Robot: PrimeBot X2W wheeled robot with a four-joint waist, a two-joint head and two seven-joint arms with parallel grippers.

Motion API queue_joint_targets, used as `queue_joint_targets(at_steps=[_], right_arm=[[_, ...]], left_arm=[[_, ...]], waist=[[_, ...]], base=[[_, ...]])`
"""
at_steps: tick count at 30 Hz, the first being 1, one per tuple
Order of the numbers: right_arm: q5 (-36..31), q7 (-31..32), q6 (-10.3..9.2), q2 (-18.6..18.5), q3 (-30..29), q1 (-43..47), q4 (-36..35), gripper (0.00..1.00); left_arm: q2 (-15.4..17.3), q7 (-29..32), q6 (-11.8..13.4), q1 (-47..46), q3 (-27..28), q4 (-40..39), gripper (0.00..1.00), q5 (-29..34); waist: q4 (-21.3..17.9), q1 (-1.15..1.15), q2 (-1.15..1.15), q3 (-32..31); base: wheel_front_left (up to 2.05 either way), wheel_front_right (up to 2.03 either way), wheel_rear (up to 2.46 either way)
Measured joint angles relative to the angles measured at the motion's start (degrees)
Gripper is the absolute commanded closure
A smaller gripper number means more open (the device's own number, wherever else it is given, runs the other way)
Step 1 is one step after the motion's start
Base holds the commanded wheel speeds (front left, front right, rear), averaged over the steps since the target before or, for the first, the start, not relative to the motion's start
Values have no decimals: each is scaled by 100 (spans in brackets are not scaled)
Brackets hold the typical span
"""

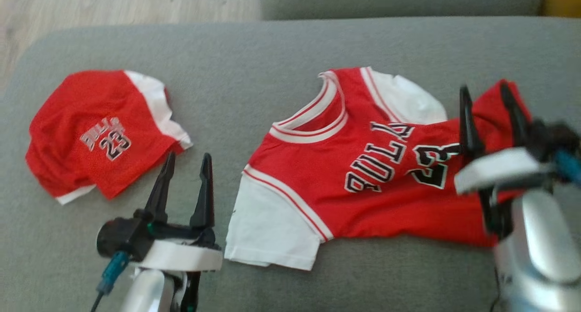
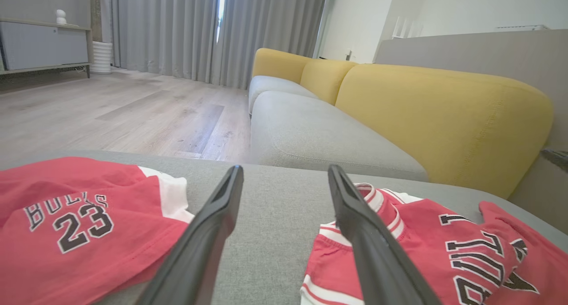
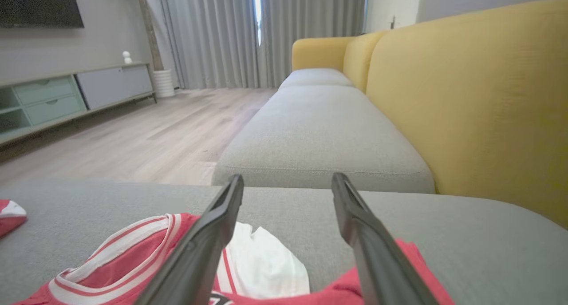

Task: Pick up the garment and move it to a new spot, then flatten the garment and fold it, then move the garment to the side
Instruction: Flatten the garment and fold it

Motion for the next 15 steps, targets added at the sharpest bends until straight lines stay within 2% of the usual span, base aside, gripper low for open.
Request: queue_joint_targets(at_steps=[8, 12, 15], right_arm=[[79, 1443, 0, -702, 166, -1423, 1467, 0], [310, 1933, 0, -942, 544, -1750, 2008, 0], [450, 2316, 0, -1248, 1070, -2030, 2419, 0]], left_arm=[[-2, 0, -9, -432, -249, 23, 0, -160], [-4, 0, -26, -510, -357, 55, 0, -200], [-5, 0, -42, -603, -435, 82, 0, -211]], waist=[[535, 1, 0, 502], [755, 0, 0, 678], [964, 1, 0, 833]], base=[[0, 0, 0], [0, 0, 0], [0, 0, 0]])
